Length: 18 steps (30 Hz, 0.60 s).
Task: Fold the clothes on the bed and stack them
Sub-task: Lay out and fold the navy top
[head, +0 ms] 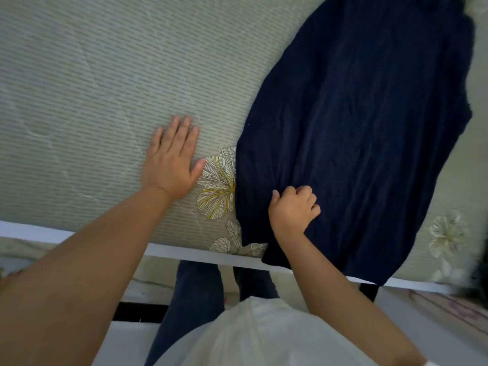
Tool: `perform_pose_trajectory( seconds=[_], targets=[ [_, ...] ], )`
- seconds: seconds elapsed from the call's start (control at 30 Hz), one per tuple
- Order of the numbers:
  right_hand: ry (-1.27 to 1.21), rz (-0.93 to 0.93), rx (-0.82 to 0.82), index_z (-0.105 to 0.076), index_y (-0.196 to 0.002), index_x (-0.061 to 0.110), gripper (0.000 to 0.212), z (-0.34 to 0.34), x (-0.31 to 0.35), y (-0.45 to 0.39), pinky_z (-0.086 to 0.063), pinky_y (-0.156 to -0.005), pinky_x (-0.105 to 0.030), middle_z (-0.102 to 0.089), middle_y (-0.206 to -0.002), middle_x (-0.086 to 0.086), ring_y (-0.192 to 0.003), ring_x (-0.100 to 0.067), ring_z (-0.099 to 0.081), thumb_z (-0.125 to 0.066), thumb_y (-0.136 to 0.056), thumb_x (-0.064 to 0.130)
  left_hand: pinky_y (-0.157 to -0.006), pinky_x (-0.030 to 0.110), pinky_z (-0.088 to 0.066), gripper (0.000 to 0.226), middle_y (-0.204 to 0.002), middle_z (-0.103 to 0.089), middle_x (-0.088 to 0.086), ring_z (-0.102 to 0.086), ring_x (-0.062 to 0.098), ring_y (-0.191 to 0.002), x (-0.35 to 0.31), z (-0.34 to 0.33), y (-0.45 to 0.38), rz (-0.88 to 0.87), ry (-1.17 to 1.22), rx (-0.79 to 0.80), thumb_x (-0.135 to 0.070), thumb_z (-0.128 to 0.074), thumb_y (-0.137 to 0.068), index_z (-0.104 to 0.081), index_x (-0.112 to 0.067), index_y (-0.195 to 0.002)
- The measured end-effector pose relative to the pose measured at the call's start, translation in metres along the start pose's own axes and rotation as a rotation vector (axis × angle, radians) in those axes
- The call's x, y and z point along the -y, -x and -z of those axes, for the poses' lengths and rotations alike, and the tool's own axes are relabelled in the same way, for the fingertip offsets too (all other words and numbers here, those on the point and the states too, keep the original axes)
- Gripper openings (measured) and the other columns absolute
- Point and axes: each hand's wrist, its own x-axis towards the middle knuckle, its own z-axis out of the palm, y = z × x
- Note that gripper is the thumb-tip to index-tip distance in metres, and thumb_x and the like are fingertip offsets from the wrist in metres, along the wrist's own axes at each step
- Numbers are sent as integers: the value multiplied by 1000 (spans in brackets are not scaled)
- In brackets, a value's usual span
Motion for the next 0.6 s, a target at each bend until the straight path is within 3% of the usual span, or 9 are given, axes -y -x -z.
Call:
perform_pose_trajectory(
  seconds=[0.13, 0.2, 0.27, 0.37, 0.47, 0.53, 0.6],
  targets=[
    [-83, -56, -14, -60, -112, 8, 28, 4, 7, 0, -19, -98, -38, -43, -125, -8, -117, -25, -35, -45, -94, 24, -109, 30, 11, 72, -149, -23, 15, -13, 25, -139, 1, 1, 0, -20, 1, -17, -48, -14, -86, -21, -2, -141],
    [-183, 31, -156, -63, -102, 3, 23, 14, 10, 5, -20, -95, -39, -50, -123, -10, -113, -27, -42, -49, -92, 18, -108, 29, 12, 71, -149, -18, 12, -9, 20, -136, 1, 1, -1, -20, 7, -28, -48, -14, -86, -20, -2, -141],
    [-353, 128, -294, -62, -90, -2, 15, 34, 13, 11, -24, -94, -41, -61, -108, -14, -95, -29, -55, -51, -90, 9, -108, 26, 15, 71, -146, -7, 5, -3, 16, -135, 2, 2, 0, -19, -2, -42, -50, -11, -85, -14, -5, -140],
    [-535, 118, -244, -55, -94, -1, 14, 77, 8, 6, -26, -100, -39, -58, -74, -5, -68, -20, -51, -42, -95, 7, -107, 24, 18, 68, -146, 3, -1, 5, 12, -136, 1, 7, -1, -9, 6, -6, -51, -17, -89, -8, -10, -142],
    [-611, 149, -176, -44, -81, 7, 14, 119, -14, -12, -38, -78, -34, -42, -60, 7, -62, -17, -44, -44, -95, 7, -112, 32, 7, 62, -154, -7, 5, -1, 17, -142, -5, 18, -4, 15, 23, 54, -41, -36, -95, -17, -11, -145],
    [-627, 217, -176, -46, -79, 5, 13, 145, -37, -20, -31, -61, -22, -46, -64, 4, -61, -16, -44, -48, -92, 4, -112, 37, -1, 59, -154, -14, 8, -7, 20, -143, -12, 29, -9, 39, 14, 84, -35, -43, -93, -26, -9, -143],
    [-601, 315, -275, -51, -79, 0, 8, 169, -66, -25, -30, -58, -17, -55, -70, -5, -61, -16, -47, -54, -87, -3, -112, 40, -9, 53, -152, -21, 12, -13, 23, -142, -23, 41, -18, 42, 20, 98, -30, -46, -93, -34, -6, -139]
  ],
)
